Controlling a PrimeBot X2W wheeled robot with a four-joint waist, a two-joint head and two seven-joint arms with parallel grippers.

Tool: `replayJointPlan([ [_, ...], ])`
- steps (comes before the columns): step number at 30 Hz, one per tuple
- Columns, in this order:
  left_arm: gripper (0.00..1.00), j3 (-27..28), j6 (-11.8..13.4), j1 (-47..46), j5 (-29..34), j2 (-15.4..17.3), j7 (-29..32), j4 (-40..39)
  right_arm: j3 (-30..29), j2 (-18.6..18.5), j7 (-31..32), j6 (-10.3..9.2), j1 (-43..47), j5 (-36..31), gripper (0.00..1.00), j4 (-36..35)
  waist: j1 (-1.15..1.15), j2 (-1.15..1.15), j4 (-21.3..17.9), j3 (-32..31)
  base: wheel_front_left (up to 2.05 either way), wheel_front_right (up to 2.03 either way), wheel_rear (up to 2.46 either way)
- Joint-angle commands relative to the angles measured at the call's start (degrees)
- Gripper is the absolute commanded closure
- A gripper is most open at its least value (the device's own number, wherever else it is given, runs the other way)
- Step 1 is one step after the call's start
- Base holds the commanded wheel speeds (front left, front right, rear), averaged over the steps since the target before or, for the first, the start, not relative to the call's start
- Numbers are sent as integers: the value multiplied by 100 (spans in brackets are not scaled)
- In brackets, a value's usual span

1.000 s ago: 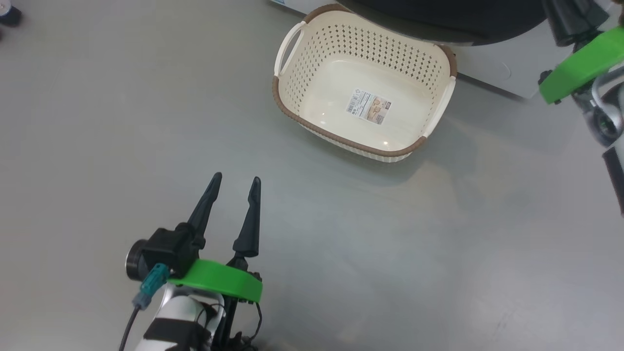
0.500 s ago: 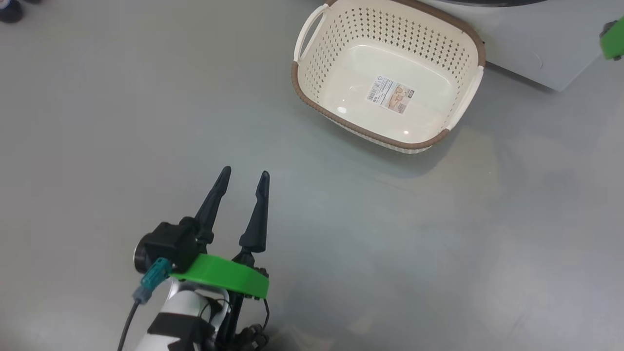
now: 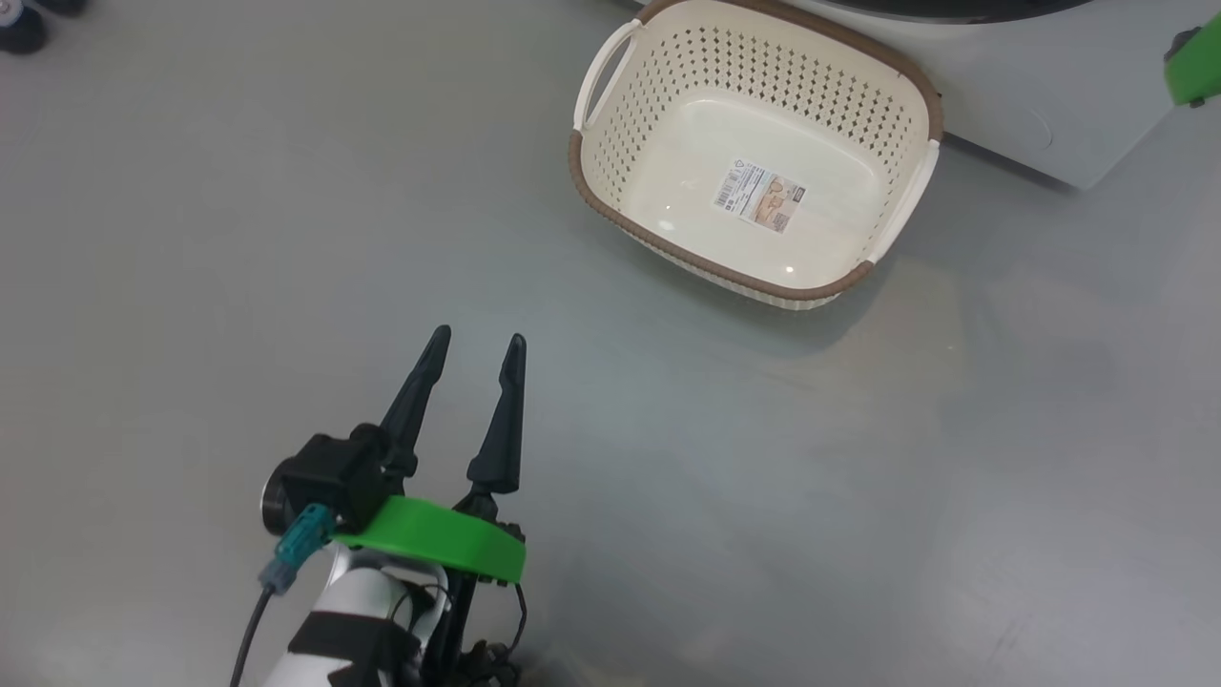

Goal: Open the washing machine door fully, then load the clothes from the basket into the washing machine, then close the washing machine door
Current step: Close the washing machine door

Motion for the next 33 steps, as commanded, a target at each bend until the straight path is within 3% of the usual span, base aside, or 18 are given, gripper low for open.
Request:
replayJointPlan([
  [1, 0, 208, -20, -68, 24, 90, -63, -130, -51, 51, -38, -52, -92, 11, 100, -207, 0, 0, -49, -77, 0, 0, 0],
  [9, 0, 297, -20, 21, 205, 90, -63, -77, 153, 314, -38, -52, 473, 258, 100, -321, 0, 0, -325, -561, 0, 0, 0],
  [18, 0, 470, -20, 313, 399, 90, -63, -1, 608, 352, -38, -52, 1656, 713, 100, -851, 0, 0, -806, -1336, 0, 0, 0],
  [33, 0, 643, -20, 842, 533, 285, -63, -51, -295, 787, -38, -52, 4028, 1014, 100, -2273, 0, 0, -1737, -2374, 0, 0, 0],
])
